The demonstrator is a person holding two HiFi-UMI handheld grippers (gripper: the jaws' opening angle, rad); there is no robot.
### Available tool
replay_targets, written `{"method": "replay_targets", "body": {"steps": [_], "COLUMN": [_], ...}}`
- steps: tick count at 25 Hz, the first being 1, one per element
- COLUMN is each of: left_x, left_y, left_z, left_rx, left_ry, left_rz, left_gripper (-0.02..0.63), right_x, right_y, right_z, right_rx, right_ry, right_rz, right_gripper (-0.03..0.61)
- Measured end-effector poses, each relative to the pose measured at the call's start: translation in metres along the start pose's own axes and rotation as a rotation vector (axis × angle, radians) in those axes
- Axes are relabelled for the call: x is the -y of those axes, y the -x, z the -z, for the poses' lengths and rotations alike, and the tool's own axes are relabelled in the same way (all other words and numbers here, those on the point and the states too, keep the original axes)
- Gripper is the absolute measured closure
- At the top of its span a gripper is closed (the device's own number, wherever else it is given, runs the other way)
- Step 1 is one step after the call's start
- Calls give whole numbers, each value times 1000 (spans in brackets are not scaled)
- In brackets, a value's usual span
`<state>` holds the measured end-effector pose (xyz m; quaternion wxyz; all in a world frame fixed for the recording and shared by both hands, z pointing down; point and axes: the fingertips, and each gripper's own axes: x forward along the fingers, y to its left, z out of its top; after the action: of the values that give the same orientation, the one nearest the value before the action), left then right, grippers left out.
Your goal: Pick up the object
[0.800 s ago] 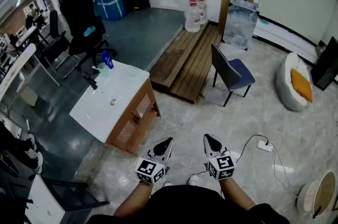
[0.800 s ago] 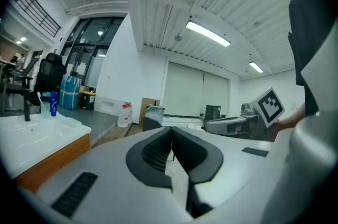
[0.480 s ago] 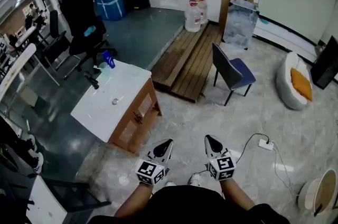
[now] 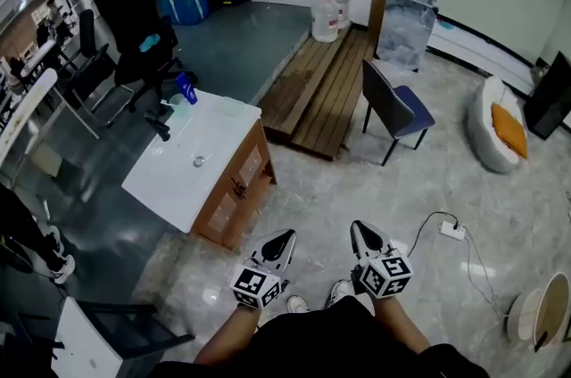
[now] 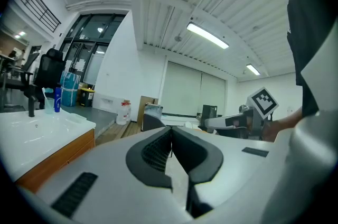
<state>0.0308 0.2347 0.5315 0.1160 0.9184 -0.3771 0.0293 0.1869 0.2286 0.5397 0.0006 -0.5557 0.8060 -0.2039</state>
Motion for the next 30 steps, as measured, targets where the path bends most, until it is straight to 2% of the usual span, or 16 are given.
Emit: {"method": "replay_targets", "body": {"steps": [6,13,17,21,27,30], "left_x": [-21,-37,-49,-62,-80,-87], "left_y": [10,-9,-25,-46,-89,-106], "left_z": [23,18,13,7,-13,-21], "left_rx": [-43,-38,-46,-58,-47,-50], "left_ry": [29,39,11,-28,-51,-75], "left_rz": [-34,-51,-73,-98,-137,-171], "left_gripper": [592,594,594,593,592,593], "right_x": [-4,-2,7,21,44,57], "right_y": [-3,-33,-55,-80,-120,-137], "right_z": [8,4,5,-3,-24,-34], "right_rx": [-35,-49,-64,-74,-66,-66], "right_ry": [102,71,68,112,74,93], "right_rz": [18,-18,-33,-35,-115,-137], "right_gripper": [560,560,560,560,560,560]}}
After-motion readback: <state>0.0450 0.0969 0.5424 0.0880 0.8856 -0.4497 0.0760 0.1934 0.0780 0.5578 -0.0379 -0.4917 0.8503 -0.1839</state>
